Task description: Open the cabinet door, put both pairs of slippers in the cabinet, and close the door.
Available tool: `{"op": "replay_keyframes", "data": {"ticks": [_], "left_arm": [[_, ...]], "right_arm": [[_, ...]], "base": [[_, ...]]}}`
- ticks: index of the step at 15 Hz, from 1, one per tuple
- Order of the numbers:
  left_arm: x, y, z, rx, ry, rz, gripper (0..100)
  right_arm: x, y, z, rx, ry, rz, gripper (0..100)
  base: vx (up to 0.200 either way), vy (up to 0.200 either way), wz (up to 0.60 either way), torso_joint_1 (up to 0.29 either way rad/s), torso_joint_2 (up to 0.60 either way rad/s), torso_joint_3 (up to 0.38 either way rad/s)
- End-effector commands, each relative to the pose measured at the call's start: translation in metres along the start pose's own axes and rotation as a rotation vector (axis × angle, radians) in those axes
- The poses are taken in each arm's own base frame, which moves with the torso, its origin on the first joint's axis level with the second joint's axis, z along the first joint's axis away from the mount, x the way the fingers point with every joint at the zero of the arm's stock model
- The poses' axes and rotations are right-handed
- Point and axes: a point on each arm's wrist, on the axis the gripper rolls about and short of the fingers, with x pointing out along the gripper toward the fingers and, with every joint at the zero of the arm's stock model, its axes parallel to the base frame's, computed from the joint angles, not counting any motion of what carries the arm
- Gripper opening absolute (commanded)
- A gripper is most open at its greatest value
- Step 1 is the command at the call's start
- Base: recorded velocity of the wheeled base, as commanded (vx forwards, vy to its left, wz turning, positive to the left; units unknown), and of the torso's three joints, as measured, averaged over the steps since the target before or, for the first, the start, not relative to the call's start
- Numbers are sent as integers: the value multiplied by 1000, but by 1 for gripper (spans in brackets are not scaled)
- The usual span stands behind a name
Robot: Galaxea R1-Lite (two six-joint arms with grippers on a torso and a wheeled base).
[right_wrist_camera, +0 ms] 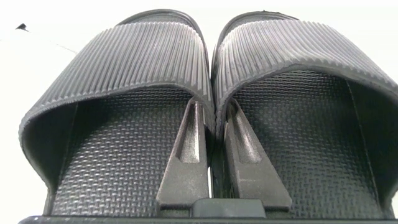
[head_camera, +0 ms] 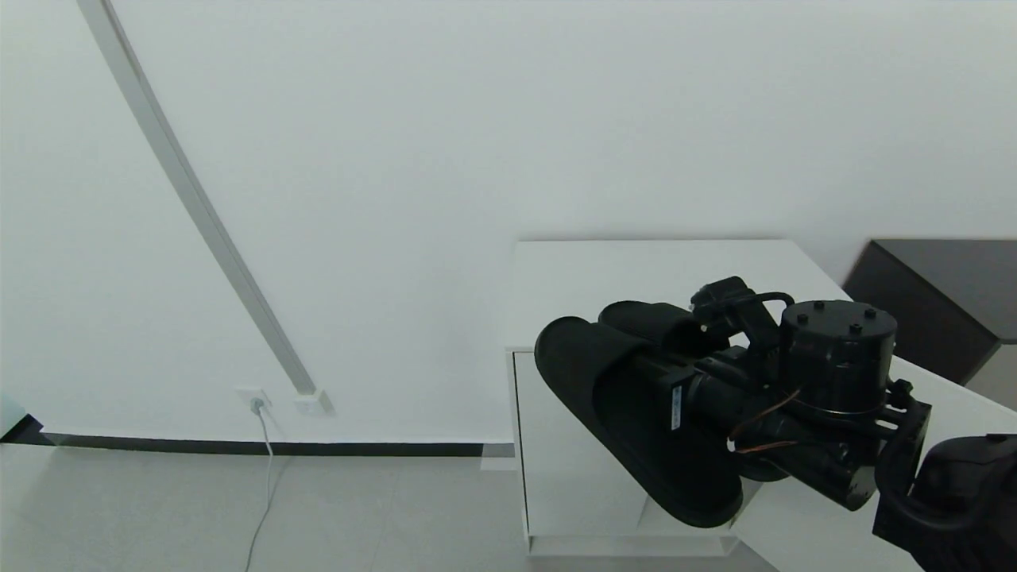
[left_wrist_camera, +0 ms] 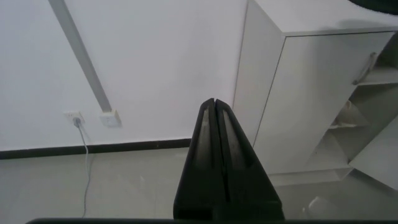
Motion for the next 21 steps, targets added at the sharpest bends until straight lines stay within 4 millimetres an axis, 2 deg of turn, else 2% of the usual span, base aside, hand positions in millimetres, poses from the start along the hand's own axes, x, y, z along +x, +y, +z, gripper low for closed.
{"op": "replay_keyframes", "data": {"ticks": [1, 7, 21], "left_arm": [[0, 0, 0, 0, 2, 1, 0], [0, 0, 0, 0, 2, 1, 0], [0, 0, 0, 0, 2, 0, 0]], "right_arm": [[1, 1, -1, -1, 2, 2, 0], [0, 3, -2, -3, 4, 8, 0], [-3, 9, -4, -9, 12, 27, 0]], "base": [[0, 0, 0, 0, 0, 0], [0, 0, 0, 0, 0, 0], [0, -200, 0, 4, 2, 2]]}}
